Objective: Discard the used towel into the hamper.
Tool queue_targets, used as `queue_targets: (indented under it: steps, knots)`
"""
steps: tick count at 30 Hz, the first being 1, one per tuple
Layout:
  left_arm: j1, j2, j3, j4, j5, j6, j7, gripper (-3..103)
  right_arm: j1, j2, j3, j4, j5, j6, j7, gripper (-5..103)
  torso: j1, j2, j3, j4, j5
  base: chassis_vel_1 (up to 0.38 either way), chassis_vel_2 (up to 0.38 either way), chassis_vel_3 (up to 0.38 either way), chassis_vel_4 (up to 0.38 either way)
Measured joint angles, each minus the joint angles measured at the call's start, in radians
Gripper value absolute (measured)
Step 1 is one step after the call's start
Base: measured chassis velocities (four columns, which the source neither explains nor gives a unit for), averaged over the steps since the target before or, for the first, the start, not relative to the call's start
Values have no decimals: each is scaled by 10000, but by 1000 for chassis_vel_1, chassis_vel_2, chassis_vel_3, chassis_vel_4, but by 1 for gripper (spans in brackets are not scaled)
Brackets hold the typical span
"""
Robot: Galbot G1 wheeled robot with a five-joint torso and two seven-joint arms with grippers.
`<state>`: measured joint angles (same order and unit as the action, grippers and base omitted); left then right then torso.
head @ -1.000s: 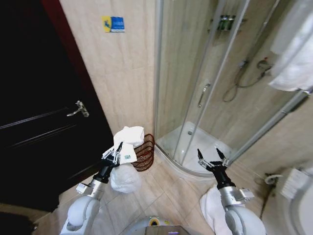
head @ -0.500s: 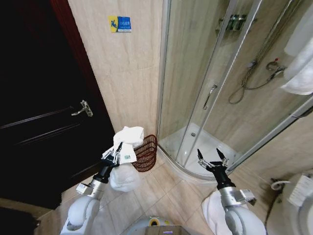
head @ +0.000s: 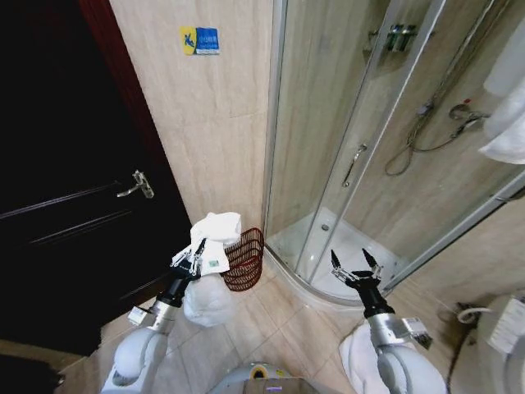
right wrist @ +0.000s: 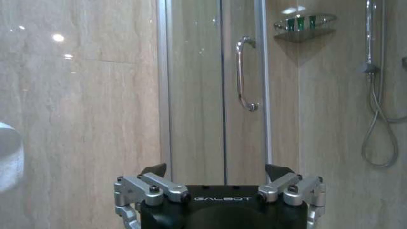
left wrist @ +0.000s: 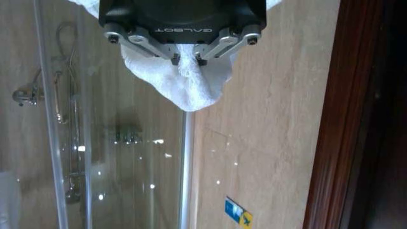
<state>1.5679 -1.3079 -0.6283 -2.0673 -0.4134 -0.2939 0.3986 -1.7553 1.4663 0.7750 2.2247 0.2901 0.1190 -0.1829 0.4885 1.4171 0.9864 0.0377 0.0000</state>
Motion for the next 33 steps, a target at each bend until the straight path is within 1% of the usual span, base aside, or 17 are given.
queue_targets:
  steps: [23,33]
  knots:
    - [7,1,-3,0,-9,-9,17,5,-8,22,-20,-18,-5,0,40,100,-2,0,0,0,1,-66,68,71,-71]
    - [9,1,-3,0,-9,-9,17,5,-8,22,-22,-17,-6,0,43,100,-2,0,0,0,0,-9,11,7,-11]
